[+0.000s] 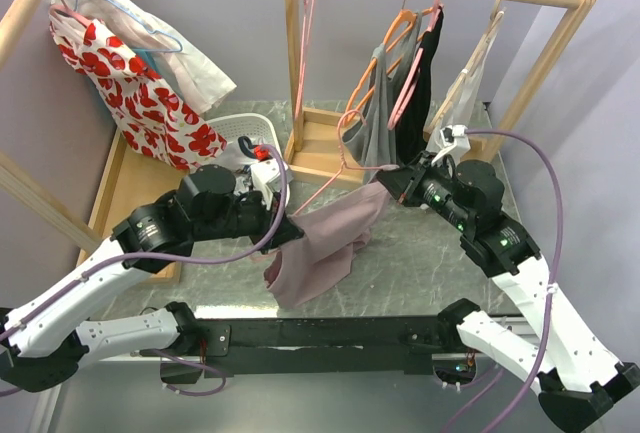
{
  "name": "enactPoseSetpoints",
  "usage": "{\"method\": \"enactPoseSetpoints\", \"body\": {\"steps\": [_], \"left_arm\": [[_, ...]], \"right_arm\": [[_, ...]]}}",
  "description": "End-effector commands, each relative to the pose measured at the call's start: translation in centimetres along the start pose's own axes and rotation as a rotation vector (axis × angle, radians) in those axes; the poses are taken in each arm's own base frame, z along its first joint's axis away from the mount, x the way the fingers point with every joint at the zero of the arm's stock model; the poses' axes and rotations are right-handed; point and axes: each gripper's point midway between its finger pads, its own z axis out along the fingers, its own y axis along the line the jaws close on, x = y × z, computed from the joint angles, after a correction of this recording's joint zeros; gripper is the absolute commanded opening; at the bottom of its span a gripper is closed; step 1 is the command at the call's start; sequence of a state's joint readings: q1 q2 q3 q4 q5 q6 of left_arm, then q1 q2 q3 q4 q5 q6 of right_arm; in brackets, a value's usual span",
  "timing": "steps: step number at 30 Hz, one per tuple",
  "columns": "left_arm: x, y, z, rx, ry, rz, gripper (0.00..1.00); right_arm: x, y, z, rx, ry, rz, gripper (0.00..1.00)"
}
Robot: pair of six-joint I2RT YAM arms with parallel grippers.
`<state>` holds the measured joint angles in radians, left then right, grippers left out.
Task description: Remove the tank top from the hanger
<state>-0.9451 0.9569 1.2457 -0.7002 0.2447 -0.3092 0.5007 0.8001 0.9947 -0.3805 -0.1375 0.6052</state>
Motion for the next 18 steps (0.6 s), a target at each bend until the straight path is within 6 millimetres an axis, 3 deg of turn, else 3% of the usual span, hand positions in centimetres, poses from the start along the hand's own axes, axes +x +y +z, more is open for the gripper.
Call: {"method": "enactPoseSetpoints", "body": {"steps": [1, 5, 12, 14, 18], "left_arm": [[-4.1, -1.3, -0.9, 0.028, -0.133, 0.041, 0.01], [-2.9, 0.0, -0.5, -0.03, -0.089, 0.043, 0.01], [-1.2, 0.8, -1.9, -0.079, -0.058, 0.028, 0.01], [-1.5, 0.8, -2.8, -0.091, -0.084, 0.023, 0.01], [-3.1, 0.1, -4.8, -0.085, -0.173, 0.021, 0.01]], "right_arm": [[-1.9, 0.8, -1.3, -0.003, -0.066, -0.024, 0.0], [-2.6, -0.3, -2.5, 0.061, -0.117, -0.032, 0.02], [-4.8, -5.3, -5.1, 0.356, -0.217, -0.061, 0.02], [-5.3, -6.5, -5.5, 0.426, -0.227, -0.06, 0.0], [-4.4, -8.7, -5.1, 0.508, -0.185, -0.054, 0.0]]}}
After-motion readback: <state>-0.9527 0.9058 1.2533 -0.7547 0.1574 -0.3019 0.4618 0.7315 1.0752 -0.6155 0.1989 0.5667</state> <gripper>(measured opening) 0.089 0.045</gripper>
